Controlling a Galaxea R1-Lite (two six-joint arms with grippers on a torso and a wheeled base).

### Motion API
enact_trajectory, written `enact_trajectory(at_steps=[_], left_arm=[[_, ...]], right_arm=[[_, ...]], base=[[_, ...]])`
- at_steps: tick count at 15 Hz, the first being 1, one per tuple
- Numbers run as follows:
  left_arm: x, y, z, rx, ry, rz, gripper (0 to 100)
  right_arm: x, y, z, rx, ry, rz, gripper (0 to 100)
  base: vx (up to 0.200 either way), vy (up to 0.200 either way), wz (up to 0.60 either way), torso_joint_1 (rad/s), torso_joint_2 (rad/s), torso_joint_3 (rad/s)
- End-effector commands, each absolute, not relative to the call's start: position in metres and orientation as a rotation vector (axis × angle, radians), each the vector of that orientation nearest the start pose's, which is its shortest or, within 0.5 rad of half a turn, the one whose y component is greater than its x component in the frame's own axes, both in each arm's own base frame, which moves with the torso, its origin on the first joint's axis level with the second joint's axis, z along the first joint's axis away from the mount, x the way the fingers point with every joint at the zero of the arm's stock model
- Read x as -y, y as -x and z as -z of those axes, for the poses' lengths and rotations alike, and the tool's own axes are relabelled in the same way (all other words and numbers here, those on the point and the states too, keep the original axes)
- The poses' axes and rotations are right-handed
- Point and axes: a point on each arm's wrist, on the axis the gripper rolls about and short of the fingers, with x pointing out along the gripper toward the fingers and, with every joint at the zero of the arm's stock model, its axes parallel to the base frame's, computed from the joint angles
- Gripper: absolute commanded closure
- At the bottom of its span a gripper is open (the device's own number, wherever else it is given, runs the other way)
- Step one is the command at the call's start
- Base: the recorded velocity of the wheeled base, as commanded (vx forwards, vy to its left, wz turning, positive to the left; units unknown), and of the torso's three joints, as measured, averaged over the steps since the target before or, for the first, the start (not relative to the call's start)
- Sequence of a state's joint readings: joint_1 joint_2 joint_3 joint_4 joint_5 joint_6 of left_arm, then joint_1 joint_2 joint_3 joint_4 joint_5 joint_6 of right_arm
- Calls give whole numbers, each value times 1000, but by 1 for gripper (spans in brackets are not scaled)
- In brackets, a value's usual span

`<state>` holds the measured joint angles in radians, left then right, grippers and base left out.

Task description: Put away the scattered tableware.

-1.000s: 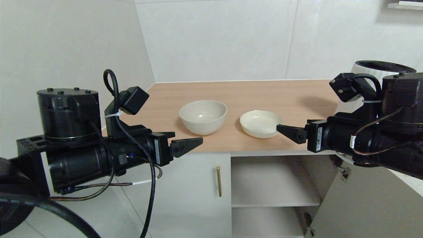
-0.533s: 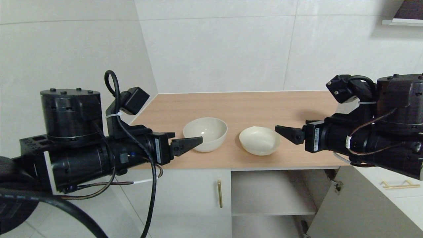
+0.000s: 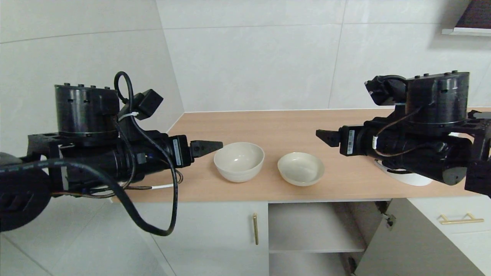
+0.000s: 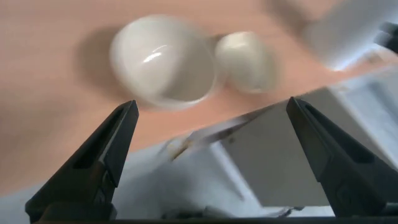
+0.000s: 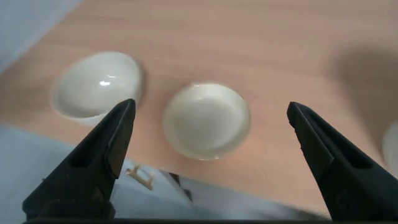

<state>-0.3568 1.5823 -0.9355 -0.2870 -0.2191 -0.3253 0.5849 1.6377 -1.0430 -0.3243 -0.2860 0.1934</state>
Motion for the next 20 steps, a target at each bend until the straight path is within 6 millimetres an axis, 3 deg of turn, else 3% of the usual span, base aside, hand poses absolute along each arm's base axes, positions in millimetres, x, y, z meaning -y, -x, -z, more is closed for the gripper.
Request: enact_trajectory(at_steps=[1, 5, 9, 13, 20], left_arm=[[95, -288, -216, -498, 291, 404, 0], [97, -306, -212, -589, 391, 333, 0], [101, -316, -200, -680, 376, 270, 0], [125, -349, -157, -756, 309, 170, 0], [153, -366, -130, -720, 313, 128, 0]], right_arm=[[-172, -276, -236, -344, -121, -218, 0], [-171, -289, -224, -473, -133, -157, 0], [-171, -302, -216, -500, -157, -121, 0], [-169, -301, -217, -497, -159, -117, 0], [-168, -301, -217, -491, -153, -94, 0]], base=[[0, 0, 0, 0, 0, 0], [0, 0, 0, 0, 0, 0], [0, 0, 0, 0, 0, 0], [0, 0, 0, 0, 0, 0], [0, 0, 0, 0, 0, 0]])
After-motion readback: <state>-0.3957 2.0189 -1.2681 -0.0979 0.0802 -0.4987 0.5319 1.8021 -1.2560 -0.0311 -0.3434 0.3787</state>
